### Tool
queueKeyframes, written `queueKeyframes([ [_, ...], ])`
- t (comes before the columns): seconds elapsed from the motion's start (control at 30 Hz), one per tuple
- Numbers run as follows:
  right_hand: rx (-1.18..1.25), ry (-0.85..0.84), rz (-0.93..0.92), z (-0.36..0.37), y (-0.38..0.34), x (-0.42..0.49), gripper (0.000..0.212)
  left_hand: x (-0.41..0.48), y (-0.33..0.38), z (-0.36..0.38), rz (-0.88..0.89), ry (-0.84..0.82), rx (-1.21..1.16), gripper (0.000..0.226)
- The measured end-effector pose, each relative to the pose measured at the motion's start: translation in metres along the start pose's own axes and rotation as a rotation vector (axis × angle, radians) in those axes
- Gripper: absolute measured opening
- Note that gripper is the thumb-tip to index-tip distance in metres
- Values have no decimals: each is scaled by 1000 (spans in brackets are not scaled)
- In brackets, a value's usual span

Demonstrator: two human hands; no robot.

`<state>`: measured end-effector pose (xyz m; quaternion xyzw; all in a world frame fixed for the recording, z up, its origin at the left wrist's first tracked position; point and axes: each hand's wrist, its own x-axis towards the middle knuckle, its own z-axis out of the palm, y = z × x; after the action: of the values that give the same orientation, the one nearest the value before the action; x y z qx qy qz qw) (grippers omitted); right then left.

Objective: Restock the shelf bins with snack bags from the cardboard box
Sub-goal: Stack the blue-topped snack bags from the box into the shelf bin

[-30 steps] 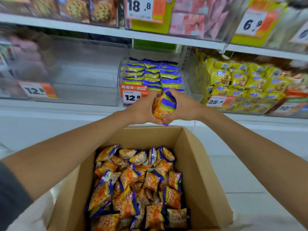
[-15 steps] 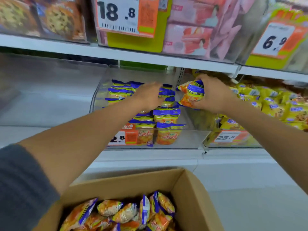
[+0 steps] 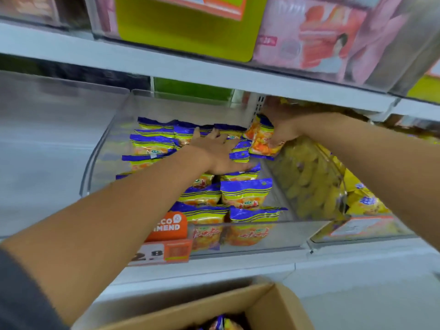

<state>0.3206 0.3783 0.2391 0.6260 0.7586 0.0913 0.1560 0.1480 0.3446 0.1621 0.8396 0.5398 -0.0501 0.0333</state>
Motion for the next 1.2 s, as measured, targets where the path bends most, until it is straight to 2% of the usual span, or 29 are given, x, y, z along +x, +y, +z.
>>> queueKeyframes([
  [0.23, -34, -80, -5, -7, -10, 19, 89, 0, -1, 0, -27, -1, -29, 93],
  [0.27, -23, -78, 3, -6, -9, 19, 84, 1, -1, 0, -34, -1, -22, 93],
  [0.37, 21, 9, -2, 4, -2, 20, 43, 4, -2, 0, -33, 6, 29, 96],
  [0.4, 13, 31, 1, 8, -1, 21, 40, 5, -2, 0, -34, 8, 47, 97],
  [0.57, -29, 52, 68, 14, -2, 27, 63, 7, 0, 1, -88, 20, 159, 111],
  [0.7, -56, 25, 55, 13, -2, 33, 68, 5, 0, 0, -118, 5, 174, 115],
  [0.77, -69, -41, 9, 14, -12, 33, 73, 5, 0, 1, -115, 4, 139, 114],
  [0.87, -64, -102, -24, 20, -22, 33, 72, 7, -2, 3, -115, 0, 100, 109],
  [1.0, -87, -43, -71, 19, -20, 29, 81, 8, -2, 1, -106, -25, 79, 107],
  [1.13, -43, 0, -104, 28, -21, 28, 68, 8, -2, 1, -100, -25, 66, 107],
  [1.2, -5, -6, -104, 36, -23, 27, 69, 7, -2, 1, -102, -21, 53, 107],
])
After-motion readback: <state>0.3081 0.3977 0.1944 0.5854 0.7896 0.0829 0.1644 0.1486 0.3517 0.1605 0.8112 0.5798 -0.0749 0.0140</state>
